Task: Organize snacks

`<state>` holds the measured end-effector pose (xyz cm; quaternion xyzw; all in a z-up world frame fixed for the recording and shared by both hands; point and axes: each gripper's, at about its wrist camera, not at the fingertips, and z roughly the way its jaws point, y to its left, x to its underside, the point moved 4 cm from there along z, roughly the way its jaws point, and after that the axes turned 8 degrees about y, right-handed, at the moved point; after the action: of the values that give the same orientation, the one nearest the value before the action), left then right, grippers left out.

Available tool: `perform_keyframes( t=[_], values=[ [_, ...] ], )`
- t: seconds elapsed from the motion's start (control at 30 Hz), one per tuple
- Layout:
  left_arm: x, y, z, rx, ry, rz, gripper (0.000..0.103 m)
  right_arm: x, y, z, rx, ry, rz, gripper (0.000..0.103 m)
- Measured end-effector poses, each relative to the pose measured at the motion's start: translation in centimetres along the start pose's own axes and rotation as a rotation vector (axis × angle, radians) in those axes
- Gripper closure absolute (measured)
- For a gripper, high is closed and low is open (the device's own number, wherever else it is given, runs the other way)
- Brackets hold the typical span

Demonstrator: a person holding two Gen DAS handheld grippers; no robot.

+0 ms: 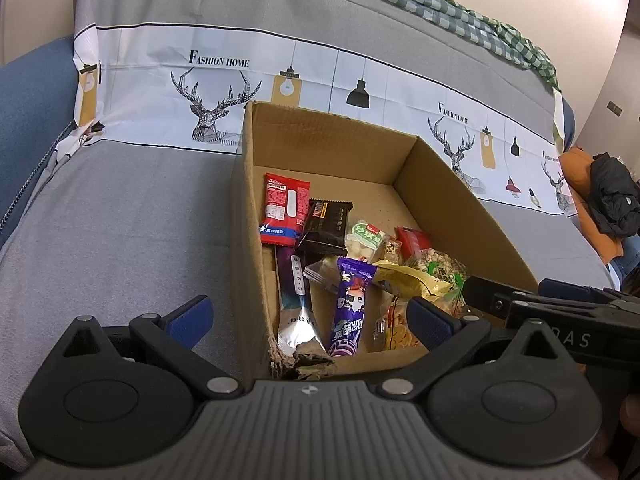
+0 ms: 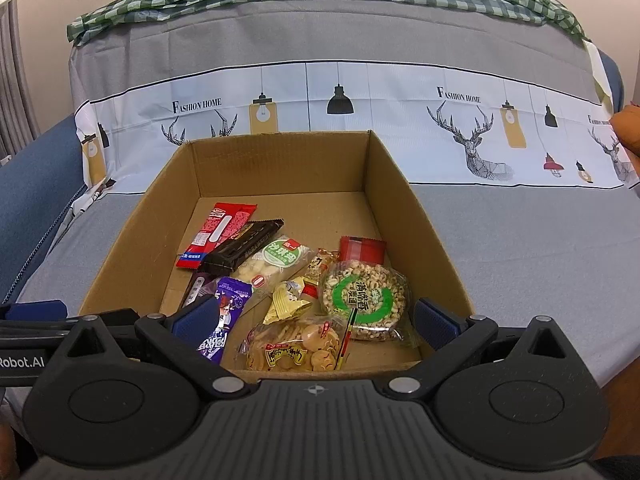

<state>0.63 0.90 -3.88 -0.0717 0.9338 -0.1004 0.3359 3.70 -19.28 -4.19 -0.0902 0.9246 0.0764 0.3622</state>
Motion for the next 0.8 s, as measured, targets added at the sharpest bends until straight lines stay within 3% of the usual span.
perform_keyframes(
  t=[0.8],
  values=[
    [-0.01, -0.13, 0.14, 0.001, -0.002, 0.006, 0.000, 0.02, -0.12, 0.07, -0.001, 0.004, 0.009, 0.001]
  ],
)
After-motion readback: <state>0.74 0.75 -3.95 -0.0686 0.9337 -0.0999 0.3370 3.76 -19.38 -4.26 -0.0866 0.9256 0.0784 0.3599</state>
